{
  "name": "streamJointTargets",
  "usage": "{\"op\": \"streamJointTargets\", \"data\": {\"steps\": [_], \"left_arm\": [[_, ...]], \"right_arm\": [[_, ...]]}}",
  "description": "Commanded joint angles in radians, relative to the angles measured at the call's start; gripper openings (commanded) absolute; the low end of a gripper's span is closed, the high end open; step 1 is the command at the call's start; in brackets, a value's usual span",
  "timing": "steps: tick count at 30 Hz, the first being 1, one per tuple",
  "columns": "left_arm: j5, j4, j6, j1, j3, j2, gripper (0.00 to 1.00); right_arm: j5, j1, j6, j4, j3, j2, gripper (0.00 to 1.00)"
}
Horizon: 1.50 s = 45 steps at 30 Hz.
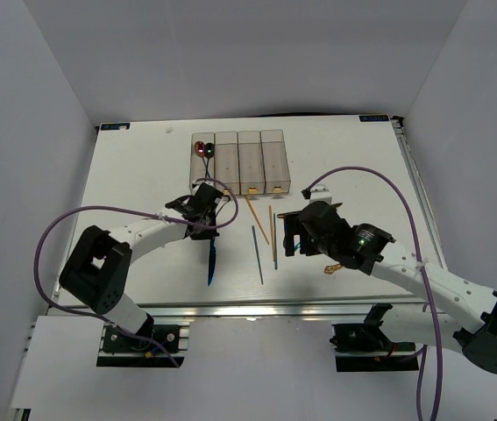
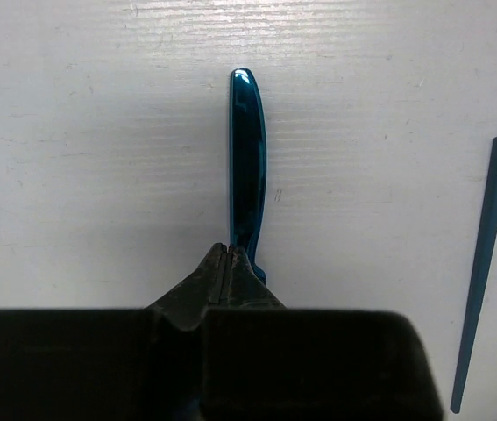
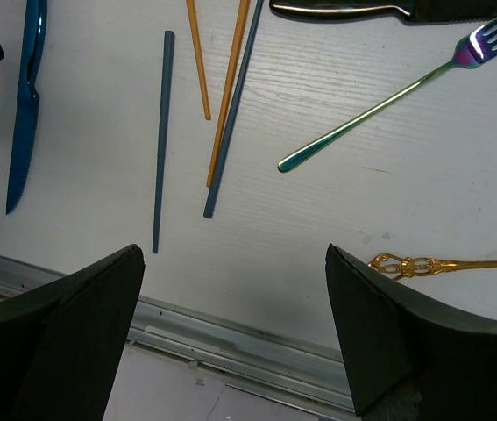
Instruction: Sort the eating utensils into containers
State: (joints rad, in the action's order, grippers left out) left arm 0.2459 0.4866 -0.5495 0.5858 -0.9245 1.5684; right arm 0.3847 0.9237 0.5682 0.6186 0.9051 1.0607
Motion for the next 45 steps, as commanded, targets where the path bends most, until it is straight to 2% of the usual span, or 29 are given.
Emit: {"op": "streamJointTargets", "data": {"steps": [1,3,6,7,10,15,21,26,32,37,45], "left_arm": [[0.003,0.020,0.010,0.003,-0.023,-0.039,0.00],[0.007,0.026,0.013,0.003,-0.030,-0.019,0.03],[-0.014,0.032,0.020,0.003,-0.039,0.013,0.31],[-0.022,0.035,0.025,0.005,-0.045,0.018,0.35],[-0.030,0.041,0.034,0.008,-0.059,0.034,0.44],[-0.037,0.069,0.057,0.009,-0.094,0.090,0.46],[-0.043,0.084,0.071,0.009,-0.122,0.154,0.46],[-0.027,0.099,0.072,0.012,-0.134,0.205,0.40],[-0.048,0.084,0.062,0.016,-0.102,0.222,0.23],[-0.076,0.064,0.065,0.017,-0.076,0.216,0.00],[-0.051,0.081,0.074,0.019,-0.120,0.147,0.00]], "right_arm": [[0.000,-0.002,-0.008,-0.034,0.003,-0.013,0.88],[-0.003,-0.002,-0.007,-0.036,0.003,-0.010,0.89],[-0.004,-0.002,-0.008,-0.039,0.000,-0.007,0.89],[-0.003,-0.002,-0.007,-0.039,0.000,-0.005,0.89],[0.000,-0.002,-0.010,-0.036,0.002,0.005,0.89],[-0.006,-0.002,-0.010,-0.040,-0.005,0.016,0.89],[-0.007,-0.002,-0.016,-0.040,-0.009,0.012,0.89],[-0.007,-0.003,-0.019,-0.037,-0.015,0.002,0.89],[0.002,-0.003,-0.022,-0.026,-0.005,-0.008,0.89],[0.000,-0.003,-0.024,-0.022,0.002,-0.015,0.89],[-0.006,-0.003,-0.021,-0.029,0.000,-0.008,0.89]]}}
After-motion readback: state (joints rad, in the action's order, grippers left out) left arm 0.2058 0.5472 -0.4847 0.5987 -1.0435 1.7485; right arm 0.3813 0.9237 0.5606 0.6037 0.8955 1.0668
